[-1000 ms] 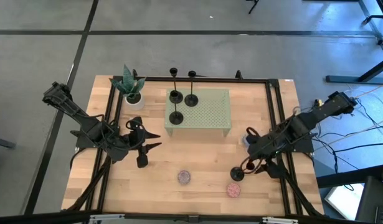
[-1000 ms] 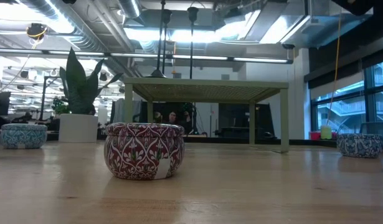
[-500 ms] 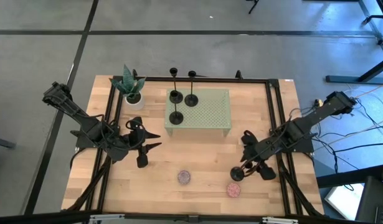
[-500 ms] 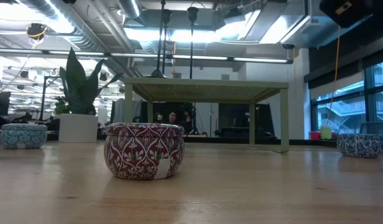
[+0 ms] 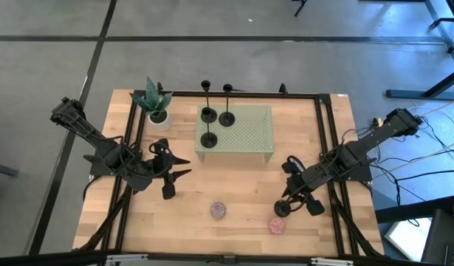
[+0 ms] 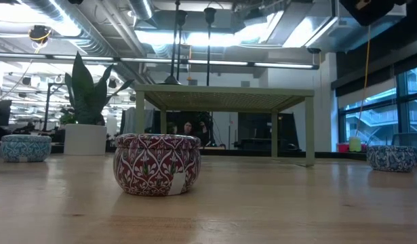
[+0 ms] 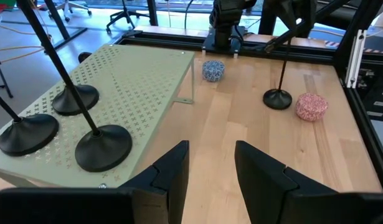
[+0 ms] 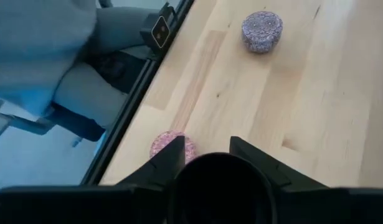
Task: Pick & Place candle stick holders
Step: Align the black candle holder with the black candle holder on the shelf
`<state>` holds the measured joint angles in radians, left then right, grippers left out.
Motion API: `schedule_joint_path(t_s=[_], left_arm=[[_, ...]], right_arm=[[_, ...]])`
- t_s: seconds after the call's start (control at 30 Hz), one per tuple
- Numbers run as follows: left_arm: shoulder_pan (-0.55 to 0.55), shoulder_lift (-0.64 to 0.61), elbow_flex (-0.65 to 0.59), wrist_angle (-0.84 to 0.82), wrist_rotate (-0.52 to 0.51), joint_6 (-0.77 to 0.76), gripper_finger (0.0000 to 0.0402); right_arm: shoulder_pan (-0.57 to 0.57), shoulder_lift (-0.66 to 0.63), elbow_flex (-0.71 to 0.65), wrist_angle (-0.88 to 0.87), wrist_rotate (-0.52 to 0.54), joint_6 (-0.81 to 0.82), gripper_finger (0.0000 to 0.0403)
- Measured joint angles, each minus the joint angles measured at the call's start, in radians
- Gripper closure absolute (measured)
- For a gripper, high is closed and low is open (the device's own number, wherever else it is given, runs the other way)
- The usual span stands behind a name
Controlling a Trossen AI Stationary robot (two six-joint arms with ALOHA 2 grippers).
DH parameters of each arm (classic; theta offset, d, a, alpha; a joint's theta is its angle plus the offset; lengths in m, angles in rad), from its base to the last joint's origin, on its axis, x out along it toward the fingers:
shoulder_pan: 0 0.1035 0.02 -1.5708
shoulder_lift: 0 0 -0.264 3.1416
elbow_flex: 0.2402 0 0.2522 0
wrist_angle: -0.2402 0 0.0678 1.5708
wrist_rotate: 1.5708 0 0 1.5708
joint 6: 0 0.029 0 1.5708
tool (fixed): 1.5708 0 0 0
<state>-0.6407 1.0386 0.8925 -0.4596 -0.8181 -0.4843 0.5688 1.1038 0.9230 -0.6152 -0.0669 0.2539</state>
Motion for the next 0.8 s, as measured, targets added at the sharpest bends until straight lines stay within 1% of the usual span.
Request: schedule_joint_path(t_s=[0.1, 0.2, 0.33, 0.43, 0.47, 0.57, 0.67, 0.73, 0.8], left_arm=[[0.000, 0.000, 0.000, -0.001, 0.002, 0.011, 0.0277], [0.000, 0.000, 0.000, -0.001, 0.005, 0.038, 0.0277], [0.000, 0.000, 0.000, -0.001, 0.005, 0.060, 0.0277], [0.000, 0.000, 0.000, -0.001, 0.005, 0.061, 0.0277], [0.000, 0.000, 0.000, -0.001, 0.005, 0.061, 0.0277], [0.000, 0.000, 0.000, -0.003, 0.005, 0.061, 0.0277], [0.000, 0.000, 0.000, -0.003, 0.005, 0.087, 0.0277], [0.000, 0.000, 0.000, -0.003, 0.005, 0.103, 0.0277], [0.000, 0.000, 0.000, -0.003, 0.005, 0.105, 0.0277]], right_arm=[[0.000, 0.000, 0.000, 0.019, -0.004, -0.005, 0.0284], [0.000, 0.001, 0.000, 0.074, -0.005, -0.041, 0.0284], [-0.004, 0.001, 0.000, 0.187, -0.004, -0.117, 0.0277], [-0.020, 0.001, 0.000, 0.275, -0.002, -0.198, 0.0284], [-0.027, 0.001, 0.000, 0.296, 0.007, -0.228, 0.0284], [-0.052, 0.001, 0.000, 0.341, 0.083, -0.323, 0.0284], [-0.090, 0.001, 0.000, 0.424, 0.176, -0.352, 0.0284], [-0.125, 0.001, 0.006, 0.466, 0.195, -0.340, 0.0284], [-0.156, 0.002, 0.028, 0.464, 0.188, -0.341, 0.0283]])
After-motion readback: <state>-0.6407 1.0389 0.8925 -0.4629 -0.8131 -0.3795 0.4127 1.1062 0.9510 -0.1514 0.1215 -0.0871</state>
